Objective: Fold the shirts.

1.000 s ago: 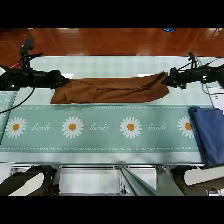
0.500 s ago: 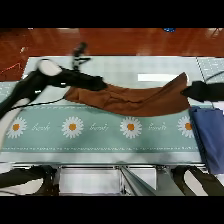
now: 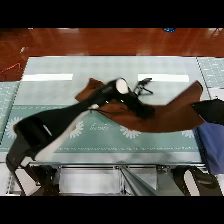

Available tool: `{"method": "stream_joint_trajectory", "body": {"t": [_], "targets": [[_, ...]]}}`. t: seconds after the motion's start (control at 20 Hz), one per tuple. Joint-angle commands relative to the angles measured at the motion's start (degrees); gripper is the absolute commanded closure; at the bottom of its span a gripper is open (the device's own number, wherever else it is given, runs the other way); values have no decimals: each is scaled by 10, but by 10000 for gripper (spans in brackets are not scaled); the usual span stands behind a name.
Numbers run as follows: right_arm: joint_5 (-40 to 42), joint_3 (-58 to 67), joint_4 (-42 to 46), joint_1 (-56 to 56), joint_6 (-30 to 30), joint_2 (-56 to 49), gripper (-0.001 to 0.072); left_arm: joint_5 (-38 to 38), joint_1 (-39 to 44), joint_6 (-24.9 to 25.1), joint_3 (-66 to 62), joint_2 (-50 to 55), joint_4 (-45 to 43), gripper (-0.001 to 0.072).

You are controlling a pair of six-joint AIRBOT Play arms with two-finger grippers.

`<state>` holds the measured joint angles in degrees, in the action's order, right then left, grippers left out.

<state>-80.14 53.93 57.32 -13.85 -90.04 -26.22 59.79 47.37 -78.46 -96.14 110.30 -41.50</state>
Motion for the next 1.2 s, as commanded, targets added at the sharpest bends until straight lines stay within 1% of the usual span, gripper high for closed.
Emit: {"method": "stream_joint_trajectory", "body": {"t": [0.0, 0.05, 0.15, 0.3, 0.35, 0.45, 0.5, 0.6, 0.7, 0.85, 0.95, 1.05, 1.15], "targets": [[5, -1, -8, 0, -10, 17, 683, 20, 54, -13, -26, 28, -1, 687], [5, -1, -10, 0, -10, 16, 683, 25, 47, -13, -33, 28, -1, 686], [4, -1, -19, 0, -10, 10, 683, 45, 6, -14, -43, 19, -1, 686], [11, -1, -45, 11, -5, -23, 683, 104, -102, -12, -44, -23, -3, 686], [30, -1, -50, 32, -6, -42, 683, 128, -140, -6, -44, -45, -10, 687], [96, -1, -69, 101, -6, -97, 683, 159, -207, 8, -35, -104, -37, 686], [138, 0, -80, 145, -6, -135, 683, 164, -238, 29, -23, -139, -36, 686], [221, 18, -81, 233, -3, -224, 683, 163, -304, 46, 13, -223, -36, 686], [277, 63, -81, 304, -2, -329, 683, 163, -374, 70, 58, -312, -36, 686], [287, 173, -95, 364, -2, -503, 683, 163, -476, 95, 149, -446, -39, 686], [283, 245, -108, 383, -2, -596, 683, 163, -531, 99, 213, -522, -40, 686], [281, 307, -124, 393, -2, -672, 683, 163, -572, 104, 272, -583, -40, 686], [281, 353, -144, 397, -2, -728, 683, 163, -591, 103, 324, -622, -40, 686]]}}
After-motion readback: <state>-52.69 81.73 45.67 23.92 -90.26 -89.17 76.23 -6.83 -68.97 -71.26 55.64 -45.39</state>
